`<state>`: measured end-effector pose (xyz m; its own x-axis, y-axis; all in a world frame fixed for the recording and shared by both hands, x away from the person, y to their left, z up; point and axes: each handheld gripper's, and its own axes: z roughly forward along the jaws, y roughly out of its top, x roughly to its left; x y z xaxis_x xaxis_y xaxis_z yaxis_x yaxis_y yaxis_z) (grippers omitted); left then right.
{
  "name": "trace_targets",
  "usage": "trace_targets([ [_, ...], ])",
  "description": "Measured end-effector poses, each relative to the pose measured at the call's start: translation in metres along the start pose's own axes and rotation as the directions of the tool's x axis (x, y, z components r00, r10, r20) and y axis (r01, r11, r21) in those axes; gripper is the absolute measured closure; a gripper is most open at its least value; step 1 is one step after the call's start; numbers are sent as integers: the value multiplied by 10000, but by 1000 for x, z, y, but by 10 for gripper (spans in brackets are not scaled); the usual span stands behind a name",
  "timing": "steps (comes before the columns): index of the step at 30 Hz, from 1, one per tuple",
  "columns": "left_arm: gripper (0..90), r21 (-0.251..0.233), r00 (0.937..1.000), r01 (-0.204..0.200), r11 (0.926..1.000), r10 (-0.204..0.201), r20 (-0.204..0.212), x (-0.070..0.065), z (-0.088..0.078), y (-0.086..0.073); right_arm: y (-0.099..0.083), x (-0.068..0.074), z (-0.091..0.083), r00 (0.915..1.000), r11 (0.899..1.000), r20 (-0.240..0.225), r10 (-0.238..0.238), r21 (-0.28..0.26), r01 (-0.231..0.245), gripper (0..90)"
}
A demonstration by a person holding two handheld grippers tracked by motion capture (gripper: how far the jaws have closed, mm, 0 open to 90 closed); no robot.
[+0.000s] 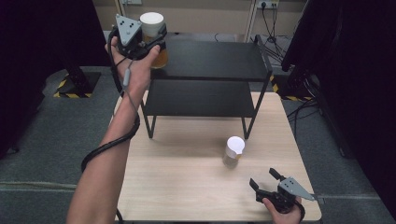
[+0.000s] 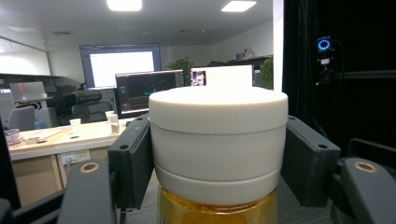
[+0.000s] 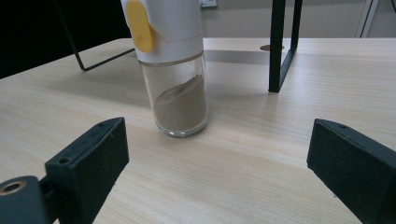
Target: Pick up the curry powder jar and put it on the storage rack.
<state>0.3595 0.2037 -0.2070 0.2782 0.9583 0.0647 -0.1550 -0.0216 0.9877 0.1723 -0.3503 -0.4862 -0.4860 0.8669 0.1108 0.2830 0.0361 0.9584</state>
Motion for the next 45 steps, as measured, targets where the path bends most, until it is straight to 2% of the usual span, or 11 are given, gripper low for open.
trace_targets([
  [10, 336, 160, 10000, 17, 9999, -15, -79, 1, 2, -5, 0, 1, 0, 10000, 10000, 8, -33, 21, 33, 56],
  [18, 334, 200, 9996, 222, 9996, -218, -194, 2, 1, -9, 0, 1, 0, 10000, 10000, 21, -56, 22, 56, 56],
  [29, 326, 254, 9996, 100, 9996, -93, -267, 1, -1, -6, 1, 1, 1, 10000, 10000, 29, -77, 47, 77, 56],
  [33, 283, 332, 9992, 277, 9991, -267, -289, 1, -1, -4, 1, 1, 1, 10000, 10000, 20, -57, 57, 57, 56],
  [38, 164, 303, 9980, 411, 9987, -396, -498, -3, -4, -4, 1, 1, 1, 10000, 10000, 29, -70, 59, 70, 56],
  [45, 132, 137, 9979, 423, 9990, -416, -495, -7, -14, -6, 1, 2, 1, 10000, 9999, 30, -71, 83, 71, 56],
])
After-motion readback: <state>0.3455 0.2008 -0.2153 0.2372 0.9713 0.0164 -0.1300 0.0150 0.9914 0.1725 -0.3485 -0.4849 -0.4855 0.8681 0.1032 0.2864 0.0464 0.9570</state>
